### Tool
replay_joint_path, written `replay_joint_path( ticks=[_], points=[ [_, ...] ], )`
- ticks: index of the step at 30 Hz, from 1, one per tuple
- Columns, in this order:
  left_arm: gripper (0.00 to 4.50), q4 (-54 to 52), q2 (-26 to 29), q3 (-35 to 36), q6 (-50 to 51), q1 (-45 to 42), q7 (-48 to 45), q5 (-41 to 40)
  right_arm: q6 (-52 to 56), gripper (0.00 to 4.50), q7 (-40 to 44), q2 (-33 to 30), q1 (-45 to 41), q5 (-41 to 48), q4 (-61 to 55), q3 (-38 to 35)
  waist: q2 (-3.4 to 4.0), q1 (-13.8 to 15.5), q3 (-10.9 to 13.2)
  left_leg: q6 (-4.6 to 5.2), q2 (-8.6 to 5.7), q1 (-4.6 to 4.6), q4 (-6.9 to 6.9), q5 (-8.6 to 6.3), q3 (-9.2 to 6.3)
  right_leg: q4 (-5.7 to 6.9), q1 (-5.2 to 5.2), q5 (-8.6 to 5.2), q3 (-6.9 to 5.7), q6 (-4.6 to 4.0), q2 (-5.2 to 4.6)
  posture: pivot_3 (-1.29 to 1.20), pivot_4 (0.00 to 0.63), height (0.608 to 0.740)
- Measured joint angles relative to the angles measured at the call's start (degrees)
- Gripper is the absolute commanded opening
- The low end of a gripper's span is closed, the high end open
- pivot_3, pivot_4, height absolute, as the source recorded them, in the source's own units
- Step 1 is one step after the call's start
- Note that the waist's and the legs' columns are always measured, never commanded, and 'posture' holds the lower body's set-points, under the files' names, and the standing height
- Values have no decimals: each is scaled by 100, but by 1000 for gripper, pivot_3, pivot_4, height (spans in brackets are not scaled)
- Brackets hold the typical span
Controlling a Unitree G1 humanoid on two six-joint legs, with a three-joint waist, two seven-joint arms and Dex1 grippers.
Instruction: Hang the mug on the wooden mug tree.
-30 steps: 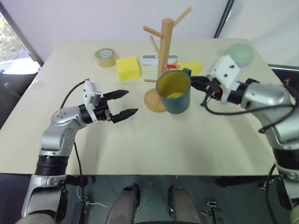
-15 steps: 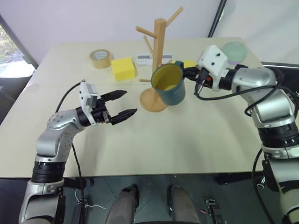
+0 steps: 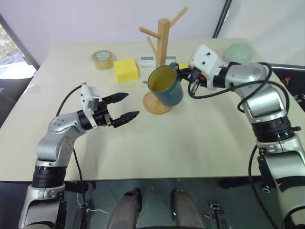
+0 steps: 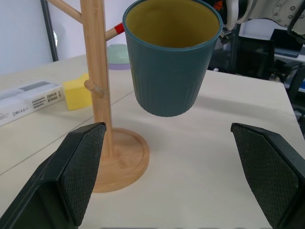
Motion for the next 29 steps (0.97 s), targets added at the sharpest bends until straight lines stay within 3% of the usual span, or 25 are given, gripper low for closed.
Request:
replay_joint_path(
  ticks=[5, 9, 13, 19, 24, 29],
  points=[
    [4500, 0, 0, 0, -2, 0, 8, 0, -39, 2895, -31, 46, -27, -122, 55, -13, 0, -1, 0, 0, 0, 0, 1, 0, 1, 4, -1, 0, 1, 0, 1, 0, 150, 740],
    [4500, -13, -4, 2, 0, 7, 106, 0, -128, 2895, -39, -143, 110, -129, -61, -197, 0, 16, 0, -1, 0, 0, 0, 0, 1, 6, -3, 1, 1, 1, 1, 0, 150, 740],
    [4500, 59, -84, 138, -46, 143, 600, 149, -250, 2895, -243, -248, 774, 276, -194, -1255, -4, 27, -2, -1, 0, 3, 2, 0, 2, 2, 6, 1, 4, 1, 1, 0, 150, 740],
    [4500, 546, -426, 373, -410, 621, 1599, 688, -549, 2895, -850, 584, 2277, 1103, -343, -2549, -8, -21, -5, 0, 10, 37, -1, 0, 11, 14, 24, 4, 12, -4, 12, 0, 150, 740],
    [4500, 873, -583, 657, -723, 1016, 2183, 942, -983, 2895, -1146, 1232, 3273, 1255, -292, -2617, -7, -3, -5, -2, 24, 48, 5, 1, 10, 20, 33, 1, 13, -29, 18, 0, 150, 740],
    [4500, 948, -616, 674, -1008, 1383, 2411, 1133, -1315, 2895, -1234, 1489, 3535, 1267, -115, -2516, -7, 1, -5, -3, 26, 65, 7, 1, 17, 14, 50, -1, 19, -39, 15, 0, 150, 740]
  ],
)
